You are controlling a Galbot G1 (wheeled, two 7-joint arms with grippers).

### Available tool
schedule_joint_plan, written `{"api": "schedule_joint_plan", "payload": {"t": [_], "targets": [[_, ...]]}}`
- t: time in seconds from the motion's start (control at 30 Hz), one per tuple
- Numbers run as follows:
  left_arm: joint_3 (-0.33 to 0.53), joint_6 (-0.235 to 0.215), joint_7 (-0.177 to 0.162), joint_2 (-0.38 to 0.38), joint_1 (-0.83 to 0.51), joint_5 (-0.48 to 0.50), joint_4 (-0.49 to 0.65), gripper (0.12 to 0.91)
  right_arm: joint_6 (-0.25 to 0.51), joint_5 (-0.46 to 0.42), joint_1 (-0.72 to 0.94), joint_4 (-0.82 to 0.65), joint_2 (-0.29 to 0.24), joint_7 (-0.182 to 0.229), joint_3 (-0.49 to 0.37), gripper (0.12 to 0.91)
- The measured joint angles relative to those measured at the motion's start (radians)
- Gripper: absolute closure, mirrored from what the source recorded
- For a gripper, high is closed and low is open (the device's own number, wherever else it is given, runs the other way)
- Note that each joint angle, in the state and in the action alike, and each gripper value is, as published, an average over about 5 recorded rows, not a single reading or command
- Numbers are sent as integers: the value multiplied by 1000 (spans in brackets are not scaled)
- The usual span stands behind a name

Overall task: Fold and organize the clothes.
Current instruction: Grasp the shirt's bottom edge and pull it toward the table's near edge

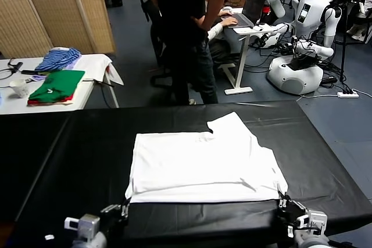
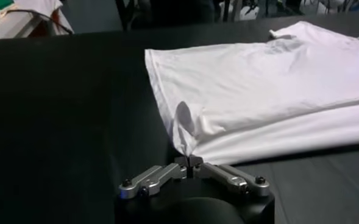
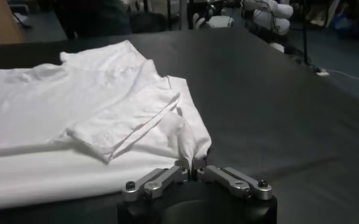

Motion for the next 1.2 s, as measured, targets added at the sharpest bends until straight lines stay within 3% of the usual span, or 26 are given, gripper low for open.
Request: {"api": "schedule_joint_plan", "payload": {"t": [0.4,0.5,0.57,0.67,0.77,0.87,0.97,1.03,1.2], "targets": [[-15,14,-4,-15,75,-21,-77,876,-27,5,-12,25,-3,6,-2,843],[-16,15,-7,-20,72,-19,-78,876,-35,10,-15,37,-6,-8,0,730],[-17,15,-13,-21,68,-17,-78,851,-44,17,-16,49,-8,-14,3,599],[-23,15,-24,-21,60,-14,-80,719,-54,28,-19,68,-12,-13,10,429],[-33,16,-28,-16,56,-20,-89,529,-54,27,-22,89,-16,-11,19,262],[-45,15,-34,-6,53,-31,-103,340,-54,14,-28,109,-21,-9,31,147],[-59,13,-37,5,51,-36,-114,188,-53,5,-37,131,-25,-9,44,122],[-69,13,-39,10,49,-32,-122,140,-53,4,-41,147,-28,-11,52,119],[-91,11,-53,14,35,-10,-144,124,-48,4,-33,183,-40,-50,72,118]]}}
